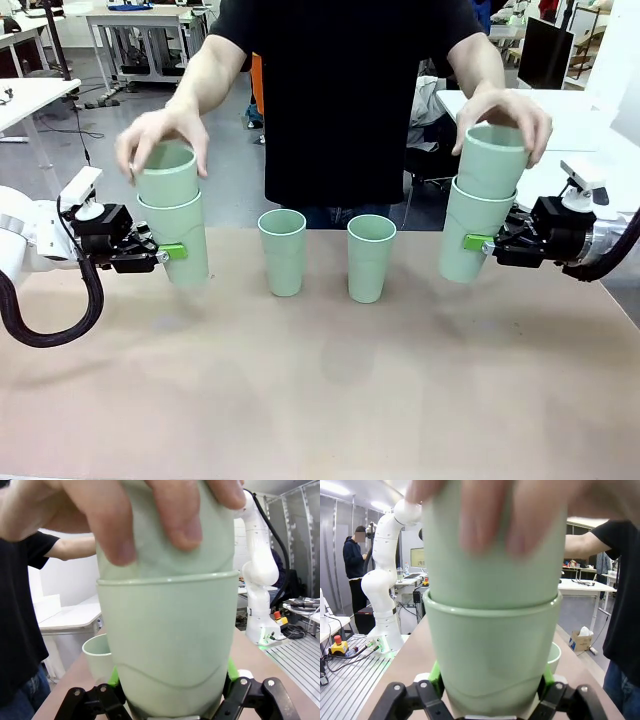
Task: Stack the cups and store them in the basket.
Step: Place the stack of Reusable plastic cups into the Pantry Basket.
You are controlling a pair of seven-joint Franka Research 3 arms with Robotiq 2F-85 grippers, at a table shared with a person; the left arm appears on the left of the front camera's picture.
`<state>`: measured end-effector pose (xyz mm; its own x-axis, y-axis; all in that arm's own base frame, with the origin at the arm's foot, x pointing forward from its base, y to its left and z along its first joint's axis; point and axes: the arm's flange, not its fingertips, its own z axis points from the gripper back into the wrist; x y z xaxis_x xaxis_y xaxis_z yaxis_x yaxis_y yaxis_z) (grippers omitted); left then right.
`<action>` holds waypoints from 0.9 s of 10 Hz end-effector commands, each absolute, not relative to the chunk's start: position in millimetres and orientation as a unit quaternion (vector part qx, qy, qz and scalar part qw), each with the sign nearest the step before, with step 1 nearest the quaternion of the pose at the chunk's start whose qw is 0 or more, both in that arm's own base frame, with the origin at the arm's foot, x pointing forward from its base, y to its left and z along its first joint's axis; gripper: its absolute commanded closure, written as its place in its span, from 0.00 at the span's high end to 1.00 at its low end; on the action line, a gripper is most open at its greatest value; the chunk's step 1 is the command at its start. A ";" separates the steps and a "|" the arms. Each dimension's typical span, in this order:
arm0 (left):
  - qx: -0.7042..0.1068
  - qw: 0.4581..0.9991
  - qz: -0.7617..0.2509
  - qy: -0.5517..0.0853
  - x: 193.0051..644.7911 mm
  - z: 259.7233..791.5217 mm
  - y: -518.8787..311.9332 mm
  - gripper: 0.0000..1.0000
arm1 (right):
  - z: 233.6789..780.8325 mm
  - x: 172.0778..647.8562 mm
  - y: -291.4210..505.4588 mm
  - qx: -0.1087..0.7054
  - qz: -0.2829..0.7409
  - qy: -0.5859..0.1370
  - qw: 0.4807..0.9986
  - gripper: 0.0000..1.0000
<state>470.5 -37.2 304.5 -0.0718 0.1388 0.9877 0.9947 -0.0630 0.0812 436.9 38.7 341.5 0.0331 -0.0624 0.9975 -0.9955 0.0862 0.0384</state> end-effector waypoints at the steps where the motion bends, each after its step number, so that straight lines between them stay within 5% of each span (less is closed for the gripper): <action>1: -0.529 0.425 -0.502 -0.536 469.2 308.1 -37.8 0.85 | 343.4 436.1 39.0 0.501 0.458 -0.525 0.514 0.86; 9: -0.529 0.425 -0.502 -0.536 469.2 308.1 -37.8 0.85 | 343.4 436.1 39.0 0.501 0.458 -0.525 0.514 0.86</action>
<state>470.6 -37.1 304.4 -0.0719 0.1380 0.9878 0.9947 -0.0625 0.0811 436.8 38.7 340.4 0.0354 -0.0622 0.9974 -0.9955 0.0858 0.0407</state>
